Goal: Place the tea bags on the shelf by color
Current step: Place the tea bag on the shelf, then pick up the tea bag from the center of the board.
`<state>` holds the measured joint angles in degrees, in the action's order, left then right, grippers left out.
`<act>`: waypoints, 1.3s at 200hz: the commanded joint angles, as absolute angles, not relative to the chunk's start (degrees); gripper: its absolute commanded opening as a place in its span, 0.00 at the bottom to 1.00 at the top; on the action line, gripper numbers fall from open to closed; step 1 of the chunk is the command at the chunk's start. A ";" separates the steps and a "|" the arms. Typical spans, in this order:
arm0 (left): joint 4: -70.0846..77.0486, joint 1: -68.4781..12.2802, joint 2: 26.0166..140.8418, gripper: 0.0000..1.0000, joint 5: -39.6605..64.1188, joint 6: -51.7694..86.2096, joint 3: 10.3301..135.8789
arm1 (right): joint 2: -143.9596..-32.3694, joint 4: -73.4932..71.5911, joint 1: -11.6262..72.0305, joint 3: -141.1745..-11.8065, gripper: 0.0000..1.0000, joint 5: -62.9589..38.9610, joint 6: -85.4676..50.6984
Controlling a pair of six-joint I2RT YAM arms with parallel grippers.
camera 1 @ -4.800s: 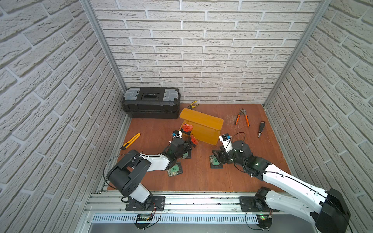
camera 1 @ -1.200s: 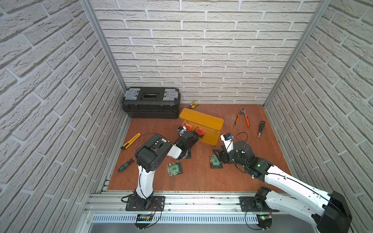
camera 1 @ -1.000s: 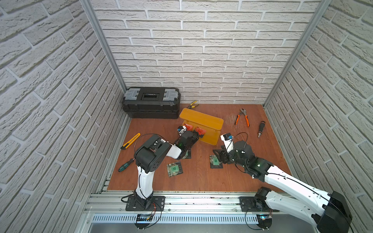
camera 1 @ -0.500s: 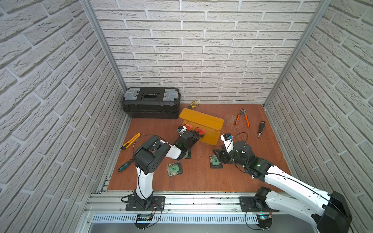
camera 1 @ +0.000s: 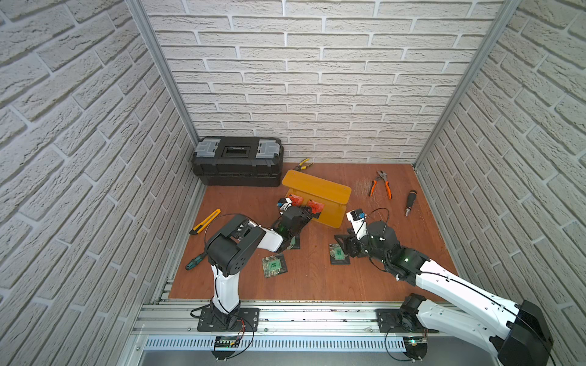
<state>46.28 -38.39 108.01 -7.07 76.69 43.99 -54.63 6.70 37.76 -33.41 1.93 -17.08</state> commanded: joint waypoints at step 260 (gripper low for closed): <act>21.55 -45.62 76.80 0.98 2.04 52.28 33.66 | -53.46 26.30 20.51 -28.66 0.75 1.26 -31.30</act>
<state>19.09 -43.75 75.53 1.15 53.65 33.69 -53.15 24.73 23.22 -30.15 4.80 -30.28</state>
